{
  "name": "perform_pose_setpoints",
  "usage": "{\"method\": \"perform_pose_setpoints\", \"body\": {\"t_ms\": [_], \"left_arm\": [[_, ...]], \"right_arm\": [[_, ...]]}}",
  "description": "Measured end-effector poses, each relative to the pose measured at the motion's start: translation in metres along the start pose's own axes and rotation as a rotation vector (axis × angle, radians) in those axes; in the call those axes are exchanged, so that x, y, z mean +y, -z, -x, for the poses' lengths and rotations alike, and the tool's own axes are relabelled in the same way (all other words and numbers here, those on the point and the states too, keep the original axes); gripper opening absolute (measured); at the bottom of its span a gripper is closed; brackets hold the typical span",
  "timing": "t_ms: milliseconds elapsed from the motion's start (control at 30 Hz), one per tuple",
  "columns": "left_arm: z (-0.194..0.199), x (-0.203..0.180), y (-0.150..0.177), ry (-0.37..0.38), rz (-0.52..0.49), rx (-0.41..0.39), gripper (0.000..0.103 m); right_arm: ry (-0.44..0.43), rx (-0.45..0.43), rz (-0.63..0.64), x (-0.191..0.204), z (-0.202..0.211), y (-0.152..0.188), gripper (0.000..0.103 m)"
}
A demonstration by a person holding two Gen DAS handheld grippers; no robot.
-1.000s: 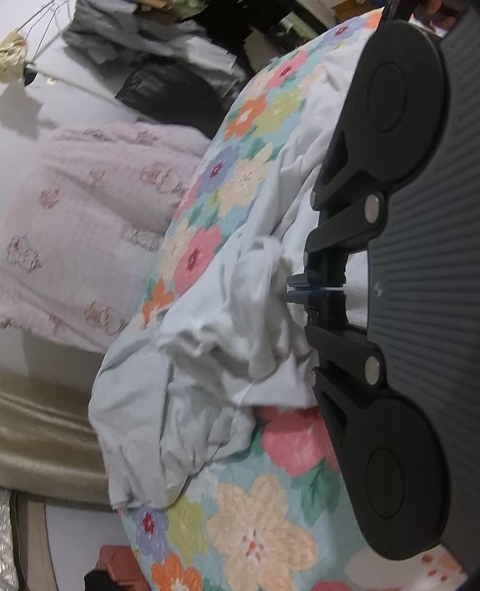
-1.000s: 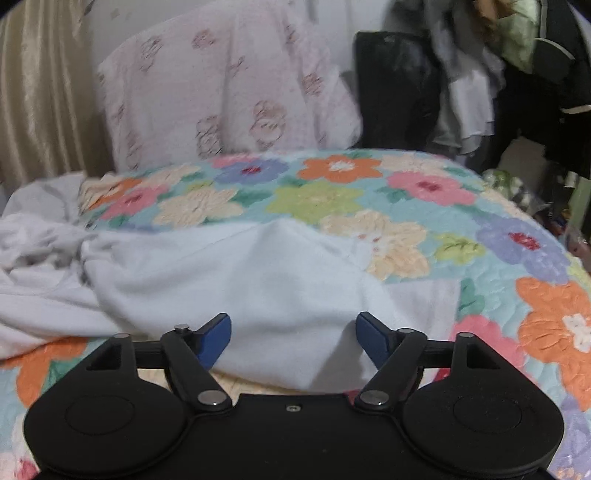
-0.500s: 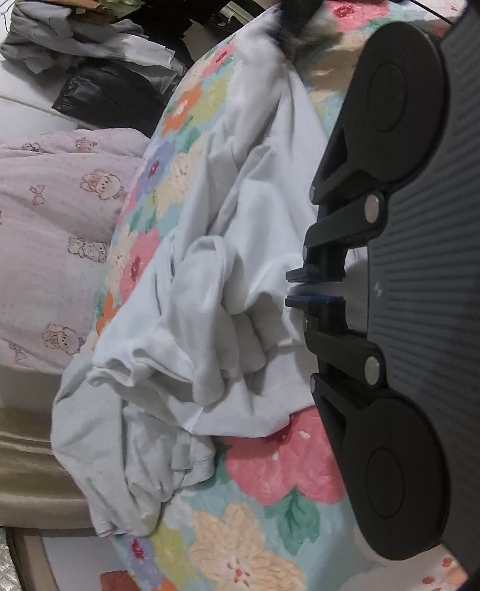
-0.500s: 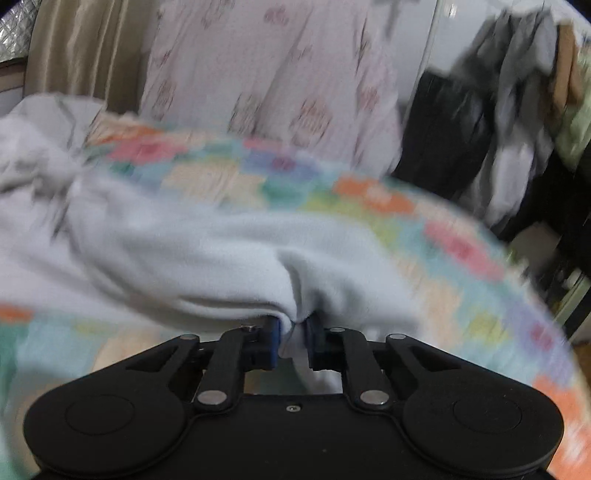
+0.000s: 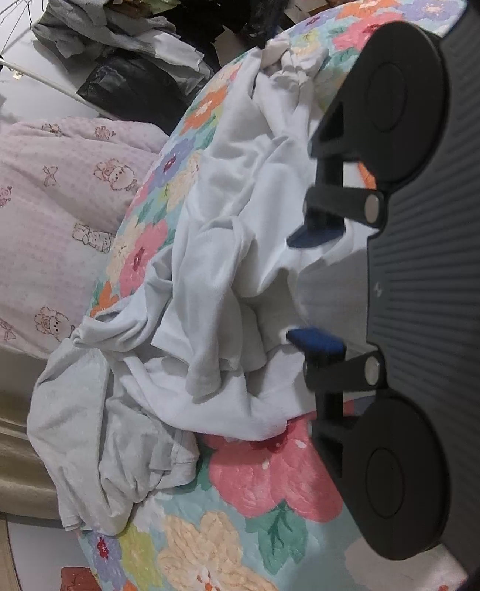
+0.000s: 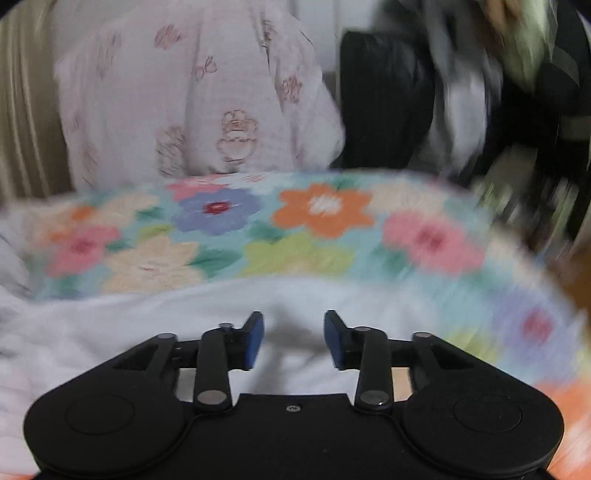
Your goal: Fold clothes
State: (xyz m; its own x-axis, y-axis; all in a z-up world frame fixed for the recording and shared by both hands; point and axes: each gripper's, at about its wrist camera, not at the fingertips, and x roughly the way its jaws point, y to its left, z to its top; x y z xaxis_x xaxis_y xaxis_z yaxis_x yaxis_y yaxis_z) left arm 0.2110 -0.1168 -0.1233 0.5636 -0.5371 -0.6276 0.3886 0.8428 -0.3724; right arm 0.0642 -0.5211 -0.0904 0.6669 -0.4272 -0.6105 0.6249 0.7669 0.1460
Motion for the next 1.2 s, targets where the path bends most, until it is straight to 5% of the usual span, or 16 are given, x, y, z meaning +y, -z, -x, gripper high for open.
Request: {"method": "perform_pose_setpoints", "body": {"t_ms": [133,167,200,300,467,567,667,767,1000,1200], "left_arm": [[-0.032,0.004,0.004,0.059,0.071,0.112,0.063],[-0.037,0.002,0.006,0.061,0.061,0.124,0.044],[-0.038,-0.002,0.006,0.052,0.024,0.118,0.008],[-0.022,-0.009,0.000,0.027,0.022,0.077,0.007],[0.089,-0.031,-0.020,0.004,-0.049,-0.246,0.007],[0.134,-0.026,-0.018,-0.005,-0.041,-0.338,0.007],[0.128,-0.005,0.001,-0.035,0.042,-0.247,0.007],[0.099,0.019,0.020,-0.050,0.191,-0.074,0.007],[0.092,0.011,0.016,-0.181,0.095,-0.104,0.007],[0.080,0.013,0.030,-0.235,0.070,-0.040,0.007]], "right_arm": [[-0.146,0.073,-0.149,-0.011,0.010,0.047,0.050],[-0.183,0.100,-0.171,-0.012,0.008,0.057,0.050],[-0.216,0.127,-0.190,-0.012,0.004,0.066,0.050],[-0.254,0.169,-0.197,-0.009,-0.001,0.084,0.050],[-0.276,0.150,-0.217,-0.013,0.008,0.096,0.055],[-0.294,0.114,-0.259,-0.026,0.023,0.100,0.059],[-0.316,0.094,-0.282,-0.036,0.035,0.106,0.062],[-0.323,0.106,-0.294,-0.037,0.035,0.112,0.064],[-0.287,0.139,-0.304,-0.024,0.015,0.121,0.067],[-0.263,0.100,-0.319,-0.018,-0.010,0.109,0.068]]}}
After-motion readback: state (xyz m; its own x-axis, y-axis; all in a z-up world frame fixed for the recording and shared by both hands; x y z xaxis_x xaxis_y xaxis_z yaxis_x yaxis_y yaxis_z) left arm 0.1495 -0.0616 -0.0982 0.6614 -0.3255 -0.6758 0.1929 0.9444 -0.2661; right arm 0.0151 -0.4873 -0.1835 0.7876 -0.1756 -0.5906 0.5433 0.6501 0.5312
